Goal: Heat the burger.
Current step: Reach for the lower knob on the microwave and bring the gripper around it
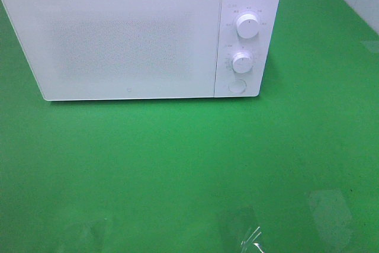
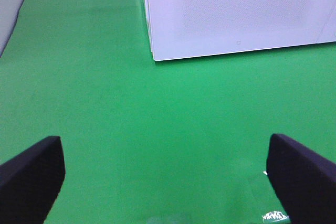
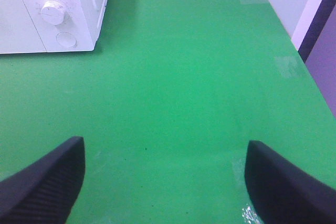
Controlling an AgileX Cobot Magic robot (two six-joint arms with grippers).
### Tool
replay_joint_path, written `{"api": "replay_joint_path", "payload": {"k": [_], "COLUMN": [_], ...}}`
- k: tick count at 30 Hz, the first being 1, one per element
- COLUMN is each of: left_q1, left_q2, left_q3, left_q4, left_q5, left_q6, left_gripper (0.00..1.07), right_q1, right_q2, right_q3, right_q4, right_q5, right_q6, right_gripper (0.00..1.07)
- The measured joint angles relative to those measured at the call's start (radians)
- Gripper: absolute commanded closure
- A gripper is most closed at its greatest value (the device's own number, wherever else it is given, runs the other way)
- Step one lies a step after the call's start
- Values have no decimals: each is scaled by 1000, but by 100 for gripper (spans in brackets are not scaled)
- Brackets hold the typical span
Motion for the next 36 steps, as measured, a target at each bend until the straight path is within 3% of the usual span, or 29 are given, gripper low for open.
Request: {"api": "replay_joint_path", "payload": {"k": [18,36], "left_q1": [0,0], "left_q2": [0,0], "left_q3": [0,0], "left_q4": [0,0], "left_q5": [0,0], "left_q6": [0,-1], "left_gripper": [3,3], "right_q1": [0,0], "right_q2": [8,300], "right_q3": [-11,-33], "right_q4": [-17,-18], "right_q5": [0,-287], "right_q6": [0,0], "right_gripper": [33,33]}}
